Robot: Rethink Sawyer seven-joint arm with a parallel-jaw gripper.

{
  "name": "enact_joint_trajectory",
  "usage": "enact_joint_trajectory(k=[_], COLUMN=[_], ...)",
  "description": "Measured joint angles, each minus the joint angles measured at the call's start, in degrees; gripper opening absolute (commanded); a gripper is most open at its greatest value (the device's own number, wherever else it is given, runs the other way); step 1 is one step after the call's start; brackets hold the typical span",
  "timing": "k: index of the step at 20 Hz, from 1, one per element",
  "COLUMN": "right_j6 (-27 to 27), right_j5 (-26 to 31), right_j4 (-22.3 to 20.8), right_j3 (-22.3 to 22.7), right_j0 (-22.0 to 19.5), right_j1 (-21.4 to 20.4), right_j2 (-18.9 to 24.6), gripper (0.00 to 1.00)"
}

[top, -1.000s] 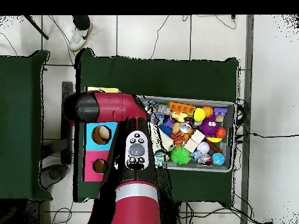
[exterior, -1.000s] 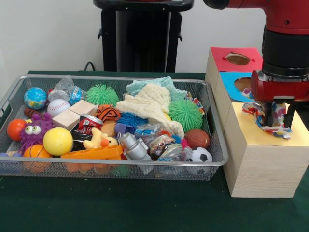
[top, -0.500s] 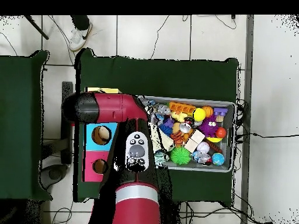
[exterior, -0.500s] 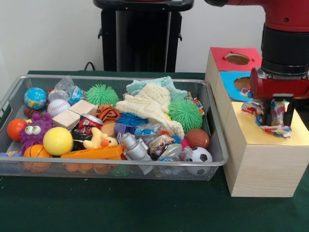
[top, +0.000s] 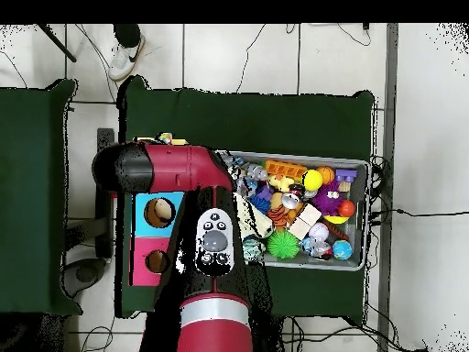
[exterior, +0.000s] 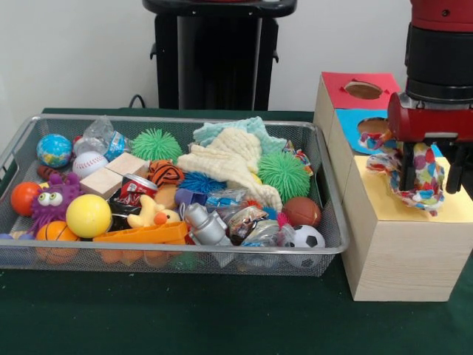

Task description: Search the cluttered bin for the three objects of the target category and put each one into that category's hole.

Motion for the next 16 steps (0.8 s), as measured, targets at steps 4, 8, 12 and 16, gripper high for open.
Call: enact_joint_trajectory(k=[4, 8, 12, 16], right_j6=[0.0, 0.0, 0.0, 0.0], right_j5=[0.0, 0.0, -0.01, 0.0], right_j4=[0.0, -0.01, 0.0, 0.0], right_j3=[0.0, 0.03, 0.26, 0.56], right_j0=[-0.15, -0.42, -0.58, -0.64], right_j1=[-0.21, -0.35, -0.43, -0.47], right_j2=[0.0, -0.01, -0.01, -0.01], gripper=[1.0, 1.0, 1.0, 1.0])
